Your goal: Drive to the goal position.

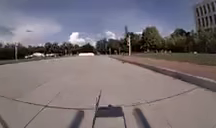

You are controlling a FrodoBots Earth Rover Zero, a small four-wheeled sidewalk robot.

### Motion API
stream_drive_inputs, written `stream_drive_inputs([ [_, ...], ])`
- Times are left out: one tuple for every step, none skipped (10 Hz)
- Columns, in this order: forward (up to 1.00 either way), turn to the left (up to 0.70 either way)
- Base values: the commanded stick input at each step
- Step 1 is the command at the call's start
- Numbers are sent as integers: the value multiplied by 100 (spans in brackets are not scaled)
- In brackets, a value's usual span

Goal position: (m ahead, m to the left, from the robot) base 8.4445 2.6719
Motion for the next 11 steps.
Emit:
stream_drive_inputs([
  [100, -2],
  [100, -2],
  [100, -2],
  [100, -2],
  [100, -2],
  [100, -2],
  [100, -1],
  [100, 0],
  [100, 0],
  [100, -2],
  [100, -1],
])
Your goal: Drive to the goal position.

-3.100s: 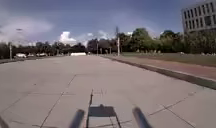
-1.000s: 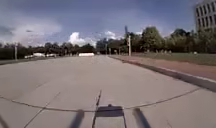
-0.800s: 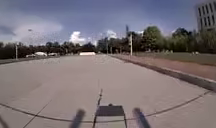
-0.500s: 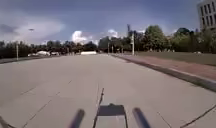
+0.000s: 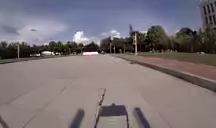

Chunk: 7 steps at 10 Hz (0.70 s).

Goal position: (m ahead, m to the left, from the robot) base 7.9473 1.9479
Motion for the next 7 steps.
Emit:
stream_drive_inputs([
  [100, 0],
  [100, -1],
  [100, 0],
  [100, 0],
  [100, -1],
  [100, -2],
  [100, -2],
])
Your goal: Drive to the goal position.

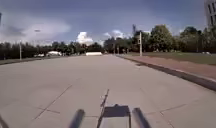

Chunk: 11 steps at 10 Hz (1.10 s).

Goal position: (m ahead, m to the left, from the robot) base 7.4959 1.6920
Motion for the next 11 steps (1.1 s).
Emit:
stream_drive_inputs([
  [100, -2],
  [100, -2],
  [100, -2],
  [100, -2],
  [100, -2],
  [100, -2],
  [100, -2],
  [100, -2],
  [100, -2],
  [100, -2],
  [100, -2],
])
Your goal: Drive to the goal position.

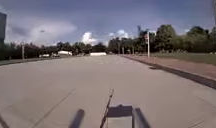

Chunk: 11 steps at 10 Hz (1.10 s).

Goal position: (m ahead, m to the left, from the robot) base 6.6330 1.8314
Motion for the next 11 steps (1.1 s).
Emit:
stream_drive_inputs([
  [100, -2],
  [100, -2],
  [100, -2],
  [100, -2],
  [100, -2],
  [100, -2],
  [100, -2],
  [100, -2],
  [100, -2],
  [100, -2],
  [100, -2],
])
